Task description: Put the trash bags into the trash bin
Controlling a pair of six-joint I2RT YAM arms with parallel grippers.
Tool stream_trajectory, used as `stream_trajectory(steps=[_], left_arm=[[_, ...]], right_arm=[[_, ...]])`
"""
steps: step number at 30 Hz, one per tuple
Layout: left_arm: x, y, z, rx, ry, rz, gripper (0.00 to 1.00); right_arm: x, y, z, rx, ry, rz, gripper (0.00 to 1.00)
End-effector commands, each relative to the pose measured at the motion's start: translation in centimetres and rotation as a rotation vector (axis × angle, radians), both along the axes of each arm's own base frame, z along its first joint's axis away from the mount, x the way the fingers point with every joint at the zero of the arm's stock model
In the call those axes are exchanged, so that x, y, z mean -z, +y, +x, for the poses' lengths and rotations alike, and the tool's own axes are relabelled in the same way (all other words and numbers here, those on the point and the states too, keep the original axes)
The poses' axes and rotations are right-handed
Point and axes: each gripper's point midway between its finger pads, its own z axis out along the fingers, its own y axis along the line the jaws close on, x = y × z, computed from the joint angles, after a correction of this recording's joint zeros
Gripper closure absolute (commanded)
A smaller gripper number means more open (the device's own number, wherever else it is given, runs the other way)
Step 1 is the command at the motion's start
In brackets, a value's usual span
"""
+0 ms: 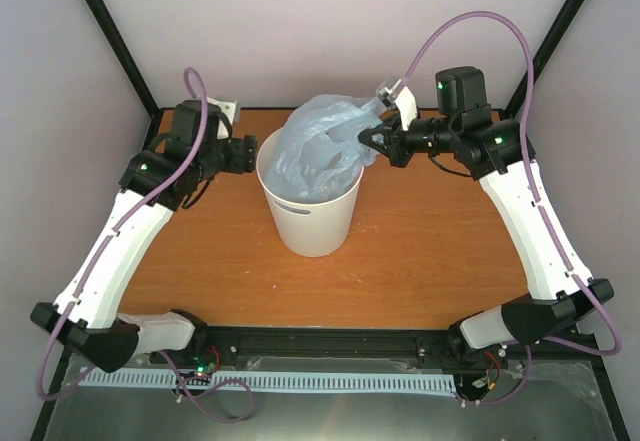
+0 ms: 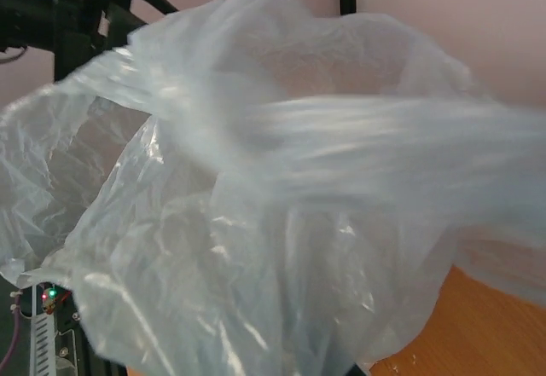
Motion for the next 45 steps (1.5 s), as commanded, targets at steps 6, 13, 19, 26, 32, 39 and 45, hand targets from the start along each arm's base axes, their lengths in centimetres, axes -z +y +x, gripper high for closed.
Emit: stream_trajectory(steps=[6, 13, 19, 26, 32, 39, 45], left_arm=[[3.5, -4.1, 1.3, 0.160, 0.099, -0.083, 0.37], [5.1, -6.2, 0.1, 0.262, 0.141, -0.166, 0.53], [5.4, -7.7, -1.3, 0.330, 0.149, -0.242, 0.62], [6.6, -11.6, -3.9, 0.419, 0.188, -0.289, 0.64], [7.7, -11.9, -5.4, 0.427, 0.220, -0.264, 0.63], [6.8, -8.7, -6.2, 0.323, 0.176, -0.200, 0.43], [6.1, -7.5, -5.8, 0.268, 0.126, -0.183, 0.30]], right_arm=[[0.1, -1.0, -1.1, 0.023, -0.051, -0.044, 0.96], [-0.1, -1.4, -1.4, 0.046, -0.043, -0.041, 0.97], [-0.5, -1.9, -1.6, 0.069, -0.036, -0.042, 0.97], [-0.7, -4.8, 0.9, 0.194, -0.038, -0.063, 0.97], [-0.1, -6.6, 2.8, 0.271, -0.057, -0.104, 0.97], [1.4, -6.5, 2.4, 0.254, -0.034, -0.114, 0.97], [1.0, -5.9, 0.3, 0.178, -0.068, -0.068, 0.97]])
